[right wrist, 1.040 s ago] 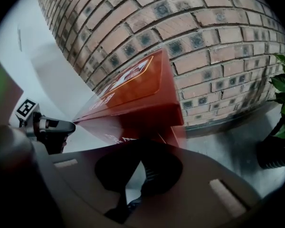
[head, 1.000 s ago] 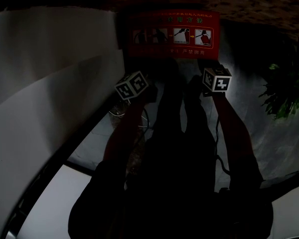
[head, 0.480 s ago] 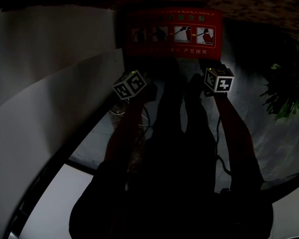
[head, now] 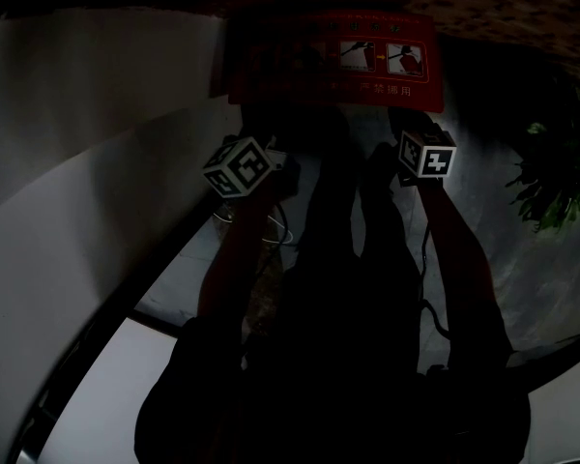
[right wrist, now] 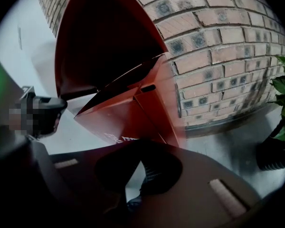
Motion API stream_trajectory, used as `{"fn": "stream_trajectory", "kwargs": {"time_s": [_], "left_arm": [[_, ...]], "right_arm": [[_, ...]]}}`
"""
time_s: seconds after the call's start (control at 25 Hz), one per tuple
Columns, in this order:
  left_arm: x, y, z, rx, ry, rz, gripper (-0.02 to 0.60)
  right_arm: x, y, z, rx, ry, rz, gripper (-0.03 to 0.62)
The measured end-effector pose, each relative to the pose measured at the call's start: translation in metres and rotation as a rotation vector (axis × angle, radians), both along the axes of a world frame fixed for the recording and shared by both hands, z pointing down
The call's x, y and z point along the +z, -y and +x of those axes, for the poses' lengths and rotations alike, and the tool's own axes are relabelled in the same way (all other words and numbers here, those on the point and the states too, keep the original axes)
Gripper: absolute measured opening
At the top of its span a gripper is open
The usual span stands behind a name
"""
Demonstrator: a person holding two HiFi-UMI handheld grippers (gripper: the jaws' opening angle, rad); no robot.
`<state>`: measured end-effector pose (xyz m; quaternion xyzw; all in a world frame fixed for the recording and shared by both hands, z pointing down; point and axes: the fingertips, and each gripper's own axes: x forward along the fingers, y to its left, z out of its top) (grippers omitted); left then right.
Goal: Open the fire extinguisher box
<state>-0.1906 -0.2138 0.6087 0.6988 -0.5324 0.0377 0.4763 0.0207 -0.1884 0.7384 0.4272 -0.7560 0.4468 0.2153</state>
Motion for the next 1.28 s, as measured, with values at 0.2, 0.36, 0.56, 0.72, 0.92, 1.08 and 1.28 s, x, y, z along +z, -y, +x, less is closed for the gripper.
{"fn": "stream_trajectory", "kwargs": {"time_s": [0.2,0.36,0.56,0.72,0.92,1.08,1.28], "left_arm": [[-0.025,0.017,-0.001,0.019,0.024,0.060,0.002],[-0.045,0.035,-0.001,0.011,0.020,0.111,0.002],[-0.063,0.063,0.005,0.072,0.074,0.165,0.002],[-0.074,0.080,0.006,0.101,0.095,0.201,0.002],[-0.083,0.095,0.007,0.103,0.113,0.228,0.002],[-0.085,0.103,0.011,0.100,0.093,0.239,0.002],[-0.093,0.117,0.011,0.109,0.103,0.257,0.002]], "right_arm": [[-0.002,0.001,-0.002,0.001,0.015,0.000,-0.002],[-0.002,0.001,-0.004,0.010,0.045,-0.024,-0.002],[-0.001,0.000,-0.004,0.024,0.081,-0.026,-0.002],[-0.002,0.002,-0.004,0.016,0.080,-0.018,-0.002],[-0.001,0.000,-0.001,0.004,0.065,-0.024,-0.002],[-0.002,0.002,-0.003,-0.013,0.079,0.000,-0.002],[-0.003,0.001,-0.002,-0.002,0.084,-0.009,-0.002]]}}
